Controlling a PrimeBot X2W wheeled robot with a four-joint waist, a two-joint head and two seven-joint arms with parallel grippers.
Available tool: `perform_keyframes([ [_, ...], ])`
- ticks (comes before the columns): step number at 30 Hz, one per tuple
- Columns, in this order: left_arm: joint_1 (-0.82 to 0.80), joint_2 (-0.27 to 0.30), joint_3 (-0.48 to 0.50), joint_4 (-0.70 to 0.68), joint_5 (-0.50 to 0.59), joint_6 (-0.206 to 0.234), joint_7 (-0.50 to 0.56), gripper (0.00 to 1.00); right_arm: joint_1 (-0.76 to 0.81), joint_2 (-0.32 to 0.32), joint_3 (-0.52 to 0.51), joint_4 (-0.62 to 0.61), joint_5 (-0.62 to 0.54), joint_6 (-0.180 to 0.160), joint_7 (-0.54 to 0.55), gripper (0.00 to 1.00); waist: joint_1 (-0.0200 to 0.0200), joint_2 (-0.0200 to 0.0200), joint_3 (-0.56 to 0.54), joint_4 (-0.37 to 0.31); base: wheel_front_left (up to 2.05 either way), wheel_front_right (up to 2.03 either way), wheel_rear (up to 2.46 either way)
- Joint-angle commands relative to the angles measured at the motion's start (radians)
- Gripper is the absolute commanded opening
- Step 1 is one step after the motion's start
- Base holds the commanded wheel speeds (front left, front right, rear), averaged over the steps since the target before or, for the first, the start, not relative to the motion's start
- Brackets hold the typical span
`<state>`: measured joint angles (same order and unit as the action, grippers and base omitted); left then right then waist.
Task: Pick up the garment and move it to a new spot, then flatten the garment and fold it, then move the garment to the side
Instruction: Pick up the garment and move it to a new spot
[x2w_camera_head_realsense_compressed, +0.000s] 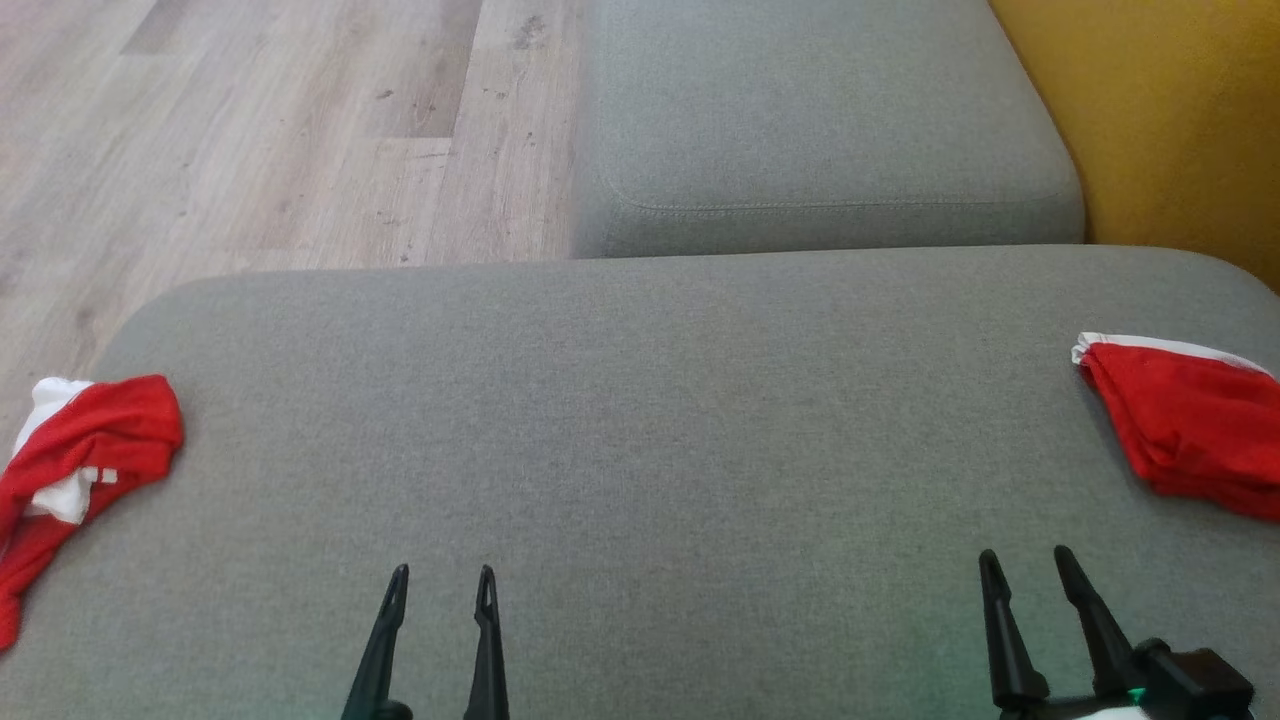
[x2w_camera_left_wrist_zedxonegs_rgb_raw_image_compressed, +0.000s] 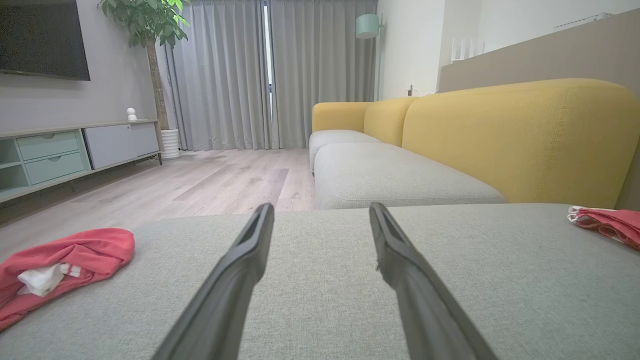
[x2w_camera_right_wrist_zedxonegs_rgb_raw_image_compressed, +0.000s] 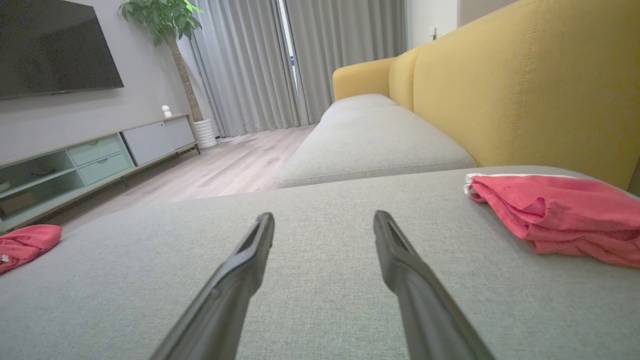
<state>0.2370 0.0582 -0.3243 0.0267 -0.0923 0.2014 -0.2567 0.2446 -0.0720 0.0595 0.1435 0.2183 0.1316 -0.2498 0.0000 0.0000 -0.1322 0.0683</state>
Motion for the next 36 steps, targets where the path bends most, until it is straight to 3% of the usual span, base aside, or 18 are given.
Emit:
perform_keyframes([
  [1,-0.033,-0.007,0.032,-0.028,0.010,-0.003,-0.005,1.00,-0.028,-0.004,0.012,-0.028,-0.013,-0.001,-0.012,1.00,0.0000,0.0000,0.001,0.003,0.00,0.00,0.00],
  [8,-0.039,-0.008,0.045,-0.023,0.019,0.005,-0.005,1.00,-0.022,0.003,0.007,-0.031,-0.018,-0.001,-0.012,1.00,0.0000,0.0000,0.012,0.040,0.00,0.00,0.00],
  [26,-0.052,-0.008,0.191,-0.057,0.023,0.022,-0.005,1.00,-0.052,0.003,0.048,-0.024,-0.007,-0.001,-0.012,1.00,0.0000,0.0000,0.083,0.405,0.00,0.00,0.00],
  [33,-0.045,-0.008,0.218,-0.094,0.021,0.047,-0.005,1.00,-0.082,-0.035,0.078,-0.010,0.001,-0.001,-0.012,1.00,0.0000,0.0000,0.123,0.438,0.00,0.00,0.00],
  [36,-0.065,-0.008,0.228,-0.103,0.019,0.038,-0.005,1.00,-0.078,-0.052,0.082,-0.012,0.002,-0.001,-0.012,1.00,0.0000,0.0000,0.139,0.451,0.00,0.00,0.00],
])
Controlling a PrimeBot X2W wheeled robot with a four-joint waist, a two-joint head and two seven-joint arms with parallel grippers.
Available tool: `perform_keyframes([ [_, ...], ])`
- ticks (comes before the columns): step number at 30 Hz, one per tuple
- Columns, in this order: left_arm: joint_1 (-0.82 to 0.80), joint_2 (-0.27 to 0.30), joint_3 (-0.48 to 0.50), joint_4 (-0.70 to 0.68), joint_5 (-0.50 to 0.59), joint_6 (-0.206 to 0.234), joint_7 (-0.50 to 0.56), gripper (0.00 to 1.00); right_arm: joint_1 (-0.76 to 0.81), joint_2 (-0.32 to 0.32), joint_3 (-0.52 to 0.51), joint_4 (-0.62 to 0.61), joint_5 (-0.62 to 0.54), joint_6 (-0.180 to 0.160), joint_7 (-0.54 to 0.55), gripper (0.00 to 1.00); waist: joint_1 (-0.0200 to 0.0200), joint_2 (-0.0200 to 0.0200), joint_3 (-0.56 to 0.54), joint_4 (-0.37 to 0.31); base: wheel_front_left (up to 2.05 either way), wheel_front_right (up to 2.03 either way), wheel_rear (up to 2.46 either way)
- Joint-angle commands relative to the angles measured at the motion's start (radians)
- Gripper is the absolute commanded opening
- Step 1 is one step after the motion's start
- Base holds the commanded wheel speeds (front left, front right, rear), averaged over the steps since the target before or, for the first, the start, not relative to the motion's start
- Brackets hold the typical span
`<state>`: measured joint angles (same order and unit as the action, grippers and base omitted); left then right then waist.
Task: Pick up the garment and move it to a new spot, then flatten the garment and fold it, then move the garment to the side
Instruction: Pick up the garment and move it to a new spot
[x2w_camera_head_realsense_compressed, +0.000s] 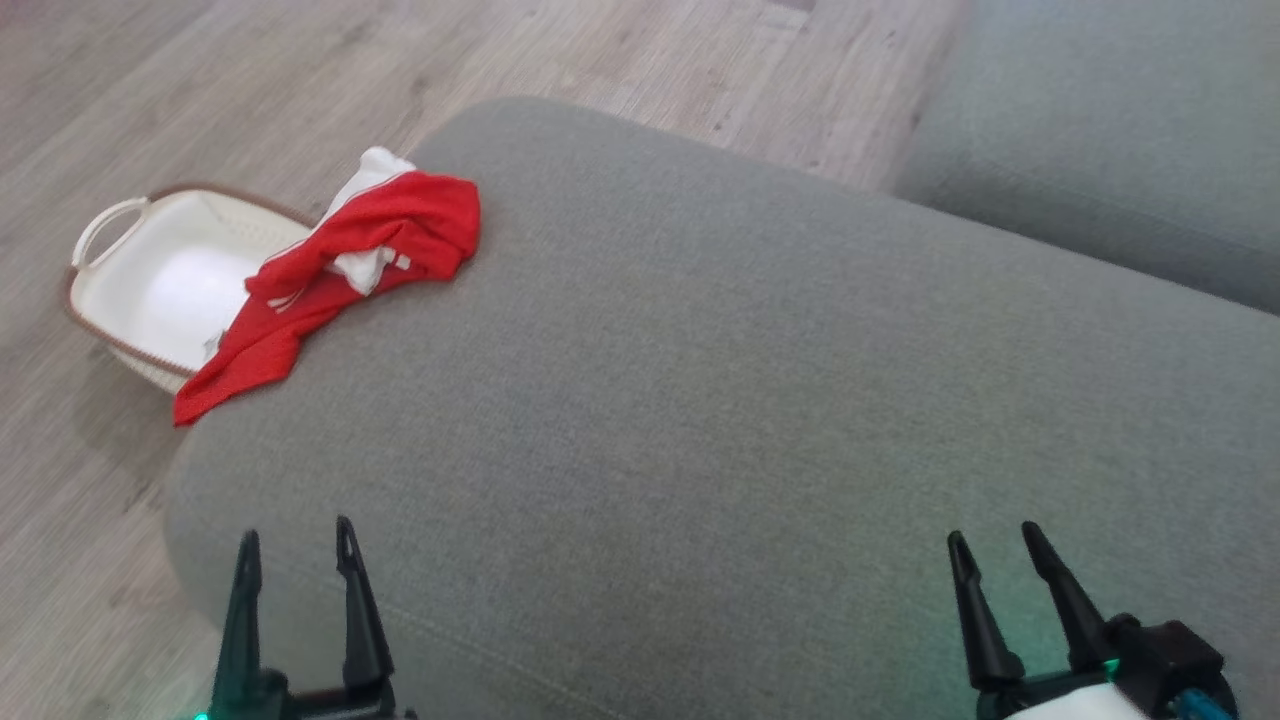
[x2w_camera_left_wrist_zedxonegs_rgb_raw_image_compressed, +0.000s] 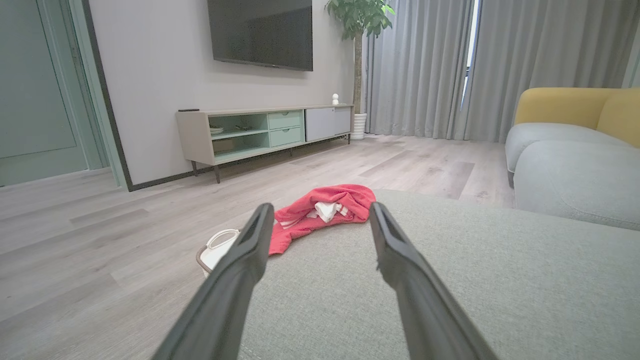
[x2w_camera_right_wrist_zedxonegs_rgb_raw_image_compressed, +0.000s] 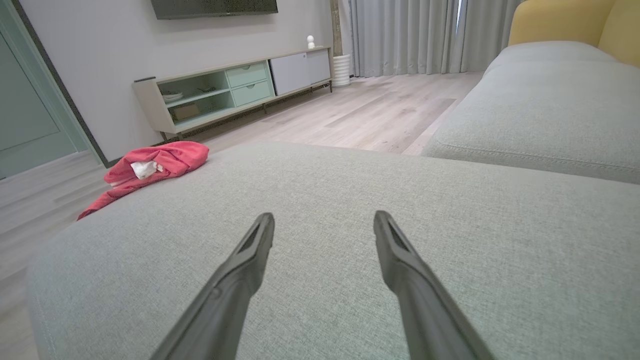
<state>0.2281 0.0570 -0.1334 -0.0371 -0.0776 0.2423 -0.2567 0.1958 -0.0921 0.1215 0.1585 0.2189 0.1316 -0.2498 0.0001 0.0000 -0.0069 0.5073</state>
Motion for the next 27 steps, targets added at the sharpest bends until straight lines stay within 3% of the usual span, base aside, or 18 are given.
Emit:
perform_keyframes([
  [1,-0.068,-0.001,0.040,-0.040,0.011,-0.010,-0.005,1.00,-0.025,-0.038,0.019,-0.028,0.001,-0.001,-0.012,1.00,-0.0001,0.0000,0.021,0.017,0.00,0.00,0.00],
  [7,-0.261,0.032,0.073,-0.010,0.011,-0.062,-0.005,1.00,-0.032,-0.127,-0.017,-0.082,-0.013,-0.001,-0.012,1.00,-0.0001,0.0000,0.162,0.031,0.00,0.00,0.00],
  [14,-0.586,0.064,0.119,0.151,-0.060,-0.125,0.001,1.00,-0.078,-0.260,-0.039,-0.140,-0.015,-0.001,-0.012,1.00,-0.0001,0.0000,0.319,0.009,0.00,0.00,0.00],
  [15,-0.700,0.081,0.134,0.224,-0.090,-0.149,0.031,1.00,-0.094,-0.302,-0.047,-0.161,-0.011,-0.001,-0.012,1.00,-0.0001,0.0000,0.364,-0.002,0.00,0.00,0.00],
  [21,-0.997,0.146,0.167,0.524,-0.141,-0.176,0.197,1.00,-0.105,-0.402,-0.093,-0.234,0.003,-0.001,-0.010,1.00,-0.0001,0.0000,0.500,-0.038,0.00,0.00,0.00],
  [27,-1.197,0.204,0.196,0.813,-0.195,-0.211,0.337,1.00,-0.107,-0.459,-0.109,-0.329,0.010,-0.001,0.019,1.00,-0.0001,0.0000,0.596,-0.097,0.00,0.00,0.00],
])
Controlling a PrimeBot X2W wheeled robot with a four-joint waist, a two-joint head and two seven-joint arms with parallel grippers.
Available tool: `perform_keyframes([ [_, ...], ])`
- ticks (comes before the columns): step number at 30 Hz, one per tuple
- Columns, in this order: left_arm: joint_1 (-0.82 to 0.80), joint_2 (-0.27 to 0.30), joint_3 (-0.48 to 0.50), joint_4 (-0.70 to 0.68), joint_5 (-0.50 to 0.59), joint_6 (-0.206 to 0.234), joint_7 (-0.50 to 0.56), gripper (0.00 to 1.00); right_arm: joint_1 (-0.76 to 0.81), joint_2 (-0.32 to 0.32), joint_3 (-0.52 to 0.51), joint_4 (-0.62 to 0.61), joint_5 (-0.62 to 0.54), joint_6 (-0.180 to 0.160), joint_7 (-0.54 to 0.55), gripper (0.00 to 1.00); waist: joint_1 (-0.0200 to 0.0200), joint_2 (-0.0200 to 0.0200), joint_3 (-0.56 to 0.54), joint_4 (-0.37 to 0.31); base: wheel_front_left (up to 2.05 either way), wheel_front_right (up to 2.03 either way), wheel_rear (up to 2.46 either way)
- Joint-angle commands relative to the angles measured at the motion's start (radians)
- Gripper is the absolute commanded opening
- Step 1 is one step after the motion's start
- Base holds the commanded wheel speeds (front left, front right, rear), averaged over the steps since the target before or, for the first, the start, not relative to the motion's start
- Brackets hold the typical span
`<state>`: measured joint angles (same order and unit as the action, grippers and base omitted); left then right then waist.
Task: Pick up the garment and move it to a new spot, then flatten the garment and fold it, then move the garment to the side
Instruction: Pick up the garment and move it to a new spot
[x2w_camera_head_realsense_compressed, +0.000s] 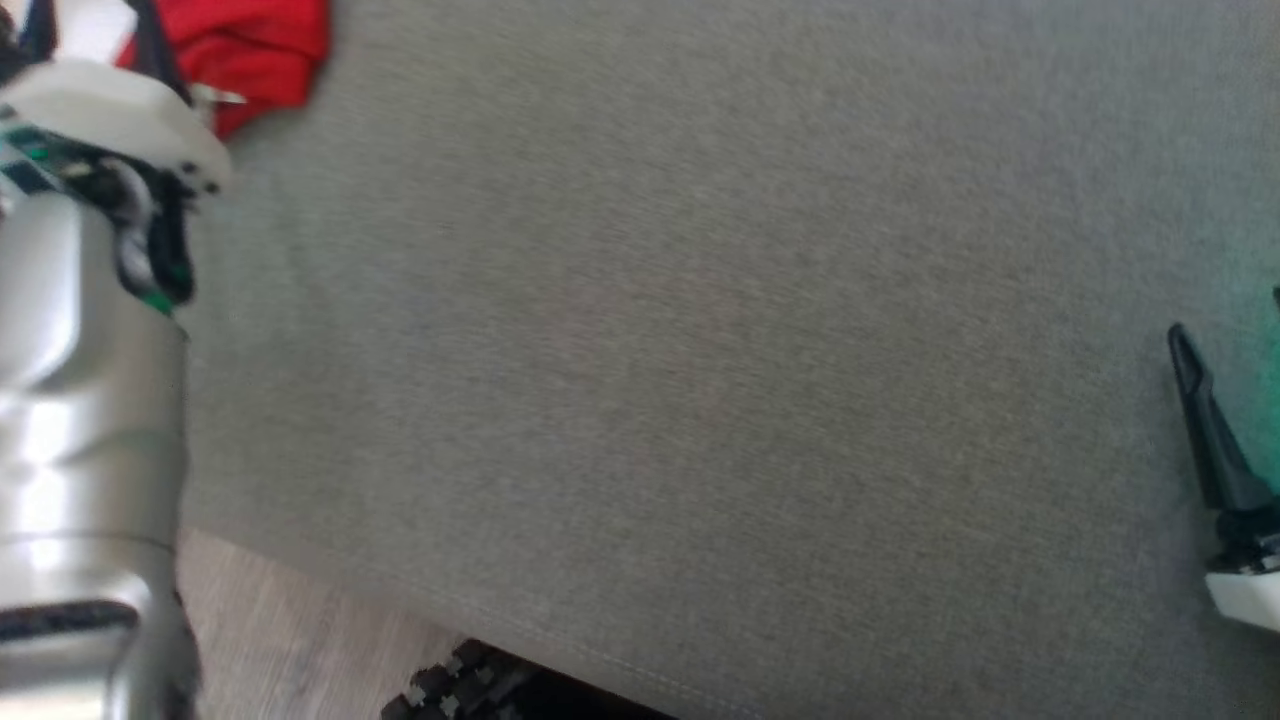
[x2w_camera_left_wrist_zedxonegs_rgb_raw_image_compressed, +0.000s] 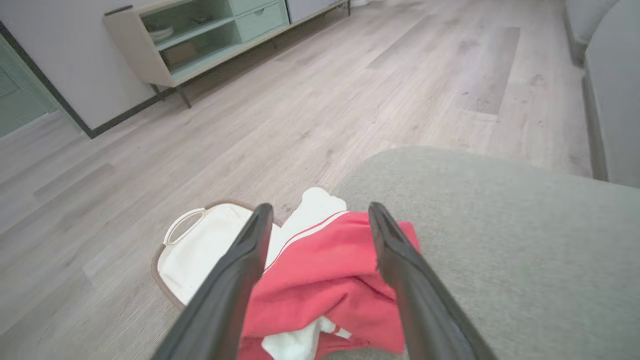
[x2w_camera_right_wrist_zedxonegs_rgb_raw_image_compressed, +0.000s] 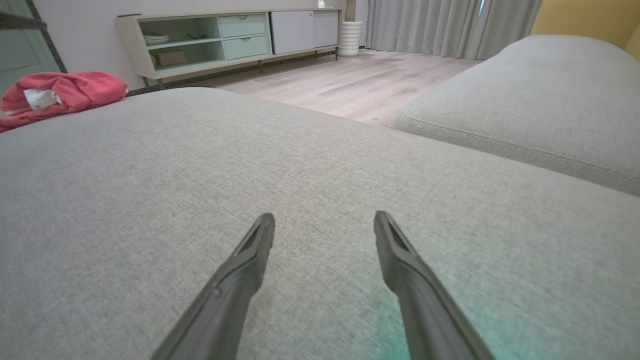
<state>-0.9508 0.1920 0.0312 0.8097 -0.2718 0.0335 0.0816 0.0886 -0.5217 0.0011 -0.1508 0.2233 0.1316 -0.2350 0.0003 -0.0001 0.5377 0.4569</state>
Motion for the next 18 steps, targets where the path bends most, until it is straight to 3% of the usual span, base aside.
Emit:
perform_keyframes([
  [1,-0.039,0.079,0.036,0.002,-0.006,-0.004,0.009,1.00,-0.002,-0.034,0.008,-0.036,0.008,-0.001,0.010,1.00,-0.0003,0.0001,0.066,-0.059,0.00,0.00,0.00],
  [5,-0.108,0.104,0.045,0.117,-0.019,-0.007,0.019,1.00,-0.002,-0.046,-0.022,-0.095,0.011,-0.001,0.032,1.00,-0.0003,0.0001,0.124,-0.098,0.00,0.00,0.00],
  [15,-0.188,0.090,0.027,0.318,-0.033,-0.021,0.023,1.00,0.029,-0.055,-0.099,-0.217,-0.003,-0.001,0.064,1.00,-0.0003,0.0001,0.227,-0.135,0.00,0.00,0.00],
  [16,-0.191,0.092,0.024,0.331,-0.030,-0.014,0.017,0.45,0.027,-0.053,-0.101,-0.226,-0.004,-0.001,0.066,1.00,-0.0003,0.0001,0.231,-0.135,0.00,0.00,0.00],
  [17,-0.195,0.095,0.018,0.341,-0.023,-0.010,0.006,0.00,0.023,-0.051,-0.102,-0.233,-0.004,-0.001,0.066,1.00,-0.0003,0.0001,0.234,-0.136,0.00,0.00,0.00],
  [18,-0.198,0.097,0.013,0.351,-0.018,-0.008,-0.005,0.00,0.020,-0.049,-0.102,-0.238,-0.005,-0.001,0.067,1.00,-0.0003,0.0001,0.236,-0.137,0.00,0.00,0.00],
])
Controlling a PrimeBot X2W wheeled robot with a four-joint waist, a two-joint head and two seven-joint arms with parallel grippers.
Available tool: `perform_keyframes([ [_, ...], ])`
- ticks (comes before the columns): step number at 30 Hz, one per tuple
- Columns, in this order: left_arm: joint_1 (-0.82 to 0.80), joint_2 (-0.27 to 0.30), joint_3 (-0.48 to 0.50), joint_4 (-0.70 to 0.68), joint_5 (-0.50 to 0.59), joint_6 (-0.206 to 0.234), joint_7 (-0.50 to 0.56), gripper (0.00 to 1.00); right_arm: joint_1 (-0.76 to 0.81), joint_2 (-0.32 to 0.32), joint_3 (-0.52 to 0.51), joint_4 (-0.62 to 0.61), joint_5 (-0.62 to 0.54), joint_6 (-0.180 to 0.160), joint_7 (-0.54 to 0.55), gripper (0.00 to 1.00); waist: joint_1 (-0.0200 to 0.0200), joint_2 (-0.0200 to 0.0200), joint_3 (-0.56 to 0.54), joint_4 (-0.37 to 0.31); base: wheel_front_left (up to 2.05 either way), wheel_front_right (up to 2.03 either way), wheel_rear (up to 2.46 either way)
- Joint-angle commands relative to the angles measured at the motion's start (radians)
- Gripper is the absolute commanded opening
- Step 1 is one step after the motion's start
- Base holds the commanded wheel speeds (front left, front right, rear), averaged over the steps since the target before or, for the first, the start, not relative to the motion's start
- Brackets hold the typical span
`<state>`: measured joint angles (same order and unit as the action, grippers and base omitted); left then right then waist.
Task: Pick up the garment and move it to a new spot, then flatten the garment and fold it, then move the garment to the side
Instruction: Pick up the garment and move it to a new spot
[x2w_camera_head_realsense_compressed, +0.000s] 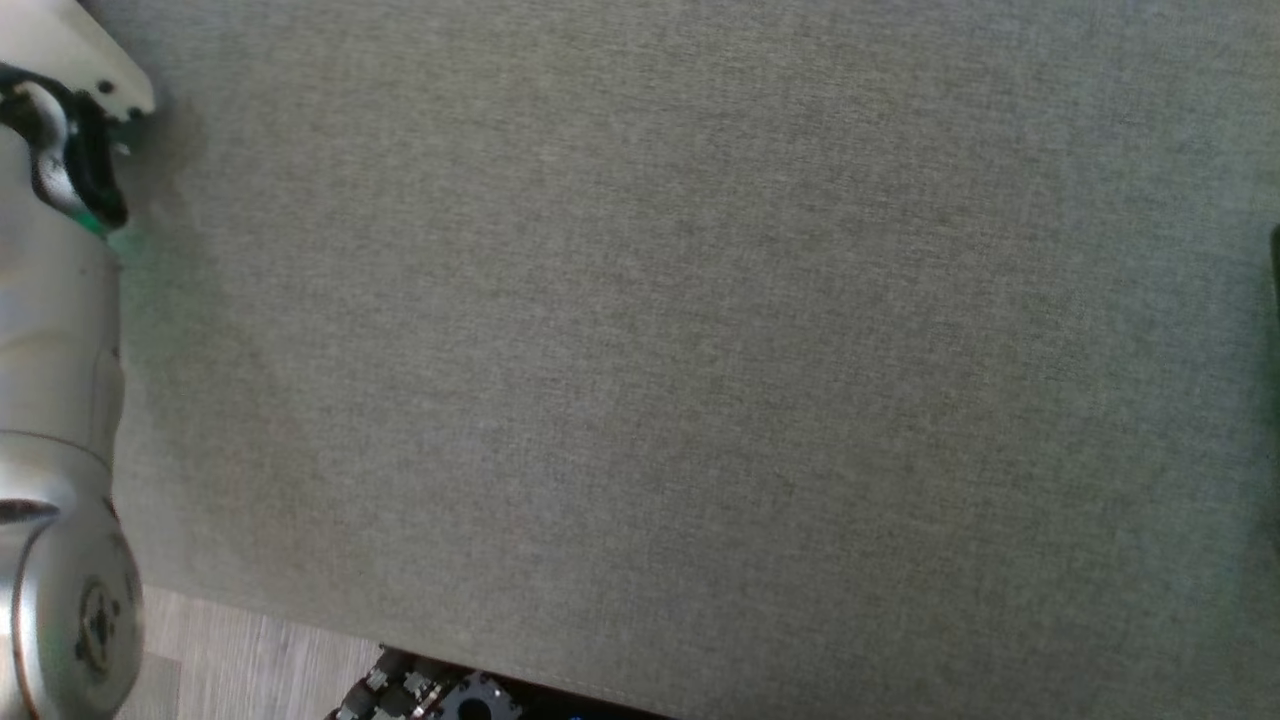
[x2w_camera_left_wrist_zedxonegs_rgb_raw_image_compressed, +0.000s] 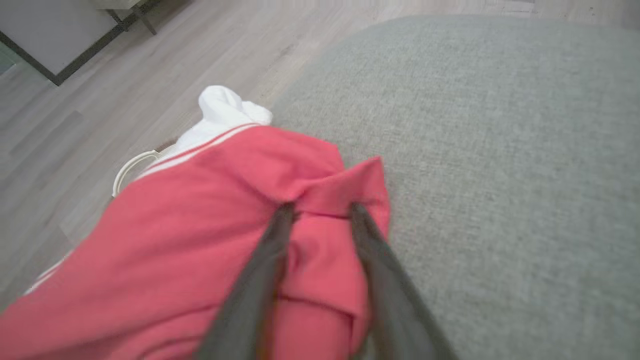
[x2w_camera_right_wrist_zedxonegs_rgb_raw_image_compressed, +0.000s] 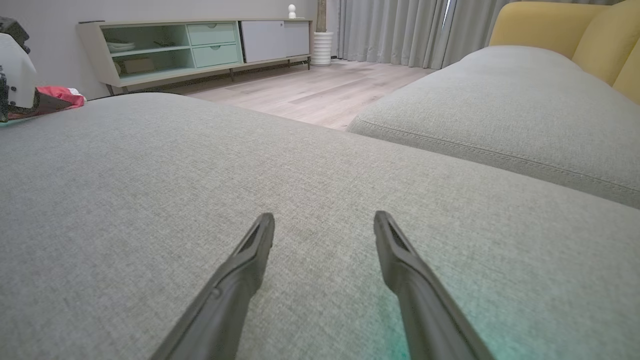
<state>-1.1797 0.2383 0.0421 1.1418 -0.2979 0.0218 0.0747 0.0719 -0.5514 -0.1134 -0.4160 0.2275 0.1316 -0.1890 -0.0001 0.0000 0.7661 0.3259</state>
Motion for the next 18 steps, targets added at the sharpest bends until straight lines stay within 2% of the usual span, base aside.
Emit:
perform_keyframes([
  [1,0.027,0.054,-0.002,0.026,0.012,0.009,-0.014,0.00,0.034,-0.018,0.014,0.025,-0.010,-0.001,0.021,1.00,0.0001,0.0000,0.007,-0.007,0.00,0.00,0.00],
  [5,0.011,0.081,-0.023,0.029,0.039,0.026,-0.125,0.00,0.017,-0.008,0.029,0.041,-0.011,-0.001,0.012,1.00,0.0001,0.0000,-0.016,-0.013,0.00,0.00,0.00],
  [11,-0.023,0.118,-0.065,0.013,0.082,0.018,-0.248,0.00,-0.016,0.025,0.072,0.099,-0.007,-0.001,-0.019,1.00,0.0001,0.0000,-0.094,-0.024,0.00,0.00,0.00],
  [13,-0.041,0.151,-0.097,-0.012,0.113,0.004,-0.293,0.00,-0.049,0.056,0.114,0.146,-0.003,-0.001,-0.039,1.00,0.0001,0.0000,-0.160,-0.039,0.00,0.00,0.00],
  [18,-0.067,0.196,-0.154,-0.075,0.163,-0.034,-0.317,0.00,-0.096,0.125,0.184,0.243,0.000,-0.001,-0.065,1.00,0.0001,0.0000,-0.304,-0.071,0.00,0.00,0.00],
])
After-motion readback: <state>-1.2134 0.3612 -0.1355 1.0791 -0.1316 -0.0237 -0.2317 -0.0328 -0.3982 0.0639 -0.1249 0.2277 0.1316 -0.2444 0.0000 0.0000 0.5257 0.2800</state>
